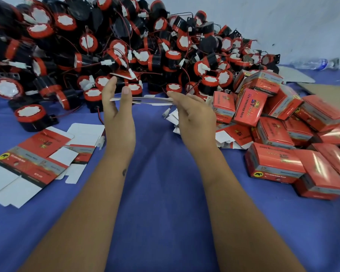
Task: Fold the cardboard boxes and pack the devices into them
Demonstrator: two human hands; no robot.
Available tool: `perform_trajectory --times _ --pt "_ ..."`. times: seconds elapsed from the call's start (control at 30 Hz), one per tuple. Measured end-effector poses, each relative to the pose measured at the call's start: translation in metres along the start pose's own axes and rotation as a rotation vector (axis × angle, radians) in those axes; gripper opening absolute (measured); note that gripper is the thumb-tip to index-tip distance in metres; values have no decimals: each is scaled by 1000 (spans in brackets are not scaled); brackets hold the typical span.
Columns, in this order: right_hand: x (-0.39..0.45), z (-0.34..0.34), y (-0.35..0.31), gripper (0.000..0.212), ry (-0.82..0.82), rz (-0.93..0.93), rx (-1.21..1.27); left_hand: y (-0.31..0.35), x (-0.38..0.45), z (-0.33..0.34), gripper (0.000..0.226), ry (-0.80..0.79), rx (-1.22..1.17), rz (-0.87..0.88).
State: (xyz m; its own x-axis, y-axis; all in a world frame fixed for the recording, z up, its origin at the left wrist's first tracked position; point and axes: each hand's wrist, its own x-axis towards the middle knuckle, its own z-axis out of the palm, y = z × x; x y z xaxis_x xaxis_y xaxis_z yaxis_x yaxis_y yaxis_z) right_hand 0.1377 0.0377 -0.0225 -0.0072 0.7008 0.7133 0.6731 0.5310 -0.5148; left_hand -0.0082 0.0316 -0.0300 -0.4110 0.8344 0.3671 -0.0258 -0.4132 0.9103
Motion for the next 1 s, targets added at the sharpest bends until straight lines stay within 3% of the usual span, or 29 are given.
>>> perform_trajectory --times 0.13,0.27,0.37,0.47,0.57,0.67,0.73,0.8,0.9,1.0 --pt "2 0 6 35 -53 147 70 -3 -3 -2 51 -56 33 2" --pt "2 4 6 28 66 326 235 -6 -7 -1 63 -204 154 45" --pt "4 7 4 27 118 329 303 -9 -13 5 67 -428 271 114" --pt "-1 11 0 28 94 211 299 -12 -17 8 76 -599 279 103" --pt "-4 16 -1 30 71 34 224 -6 -14 5 79 -518 143 31" --pt "-4 21 -4 33 20 -97 210 -3 -9 1 66 -452 -11 -3" --pt "-7 23 -5 32 -32 -181 206 -3 -6 -4 47 -440 82 49" --pt "-8 26 -8 30 -97 -137 262 -5 -4 -7 27 -315 155 105" --pt "-13 28 -13 65 -200 57 317 -7 1 -7 24 -44 16 30" --pt "-15 31 -9 93 -361 52 211 -7 7 -4 12 124 -192 -169"
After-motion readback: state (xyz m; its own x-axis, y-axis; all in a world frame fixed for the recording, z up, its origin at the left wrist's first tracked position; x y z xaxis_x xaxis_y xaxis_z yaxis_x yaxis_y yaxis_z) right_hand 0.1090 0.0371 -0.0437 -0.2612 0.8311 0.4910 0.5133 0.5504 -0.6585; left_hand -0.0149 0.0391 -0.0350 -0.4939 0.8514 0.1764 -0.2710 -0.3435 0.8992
